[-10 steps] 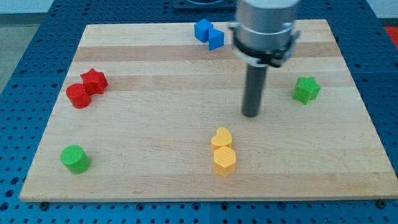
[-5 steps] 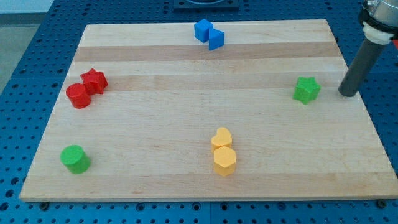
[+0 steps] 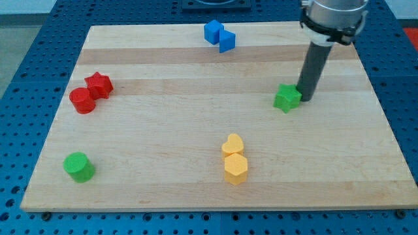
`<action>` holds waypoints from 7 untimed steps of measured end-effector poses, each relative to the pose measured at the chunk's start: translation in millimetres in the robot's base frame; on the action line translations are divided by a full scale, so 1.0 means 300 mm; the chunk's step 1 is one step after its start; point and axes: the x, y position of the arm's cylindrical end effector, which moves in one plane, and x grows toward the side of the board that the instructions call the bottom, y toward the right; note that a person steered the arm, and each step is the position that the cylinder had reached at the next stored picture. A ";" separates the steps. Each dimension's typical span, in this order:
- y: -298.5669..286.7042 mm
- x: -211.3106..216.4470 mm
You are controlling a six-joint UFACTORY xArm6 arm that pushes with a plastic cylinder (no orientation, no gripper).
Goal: Drag the green star to the top right of the green circle
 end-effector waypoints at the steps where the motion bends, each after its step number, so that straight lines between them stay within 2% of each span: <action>1: -0.080 0.000; 4: -0.211 0.110; 7: -0.446 0.162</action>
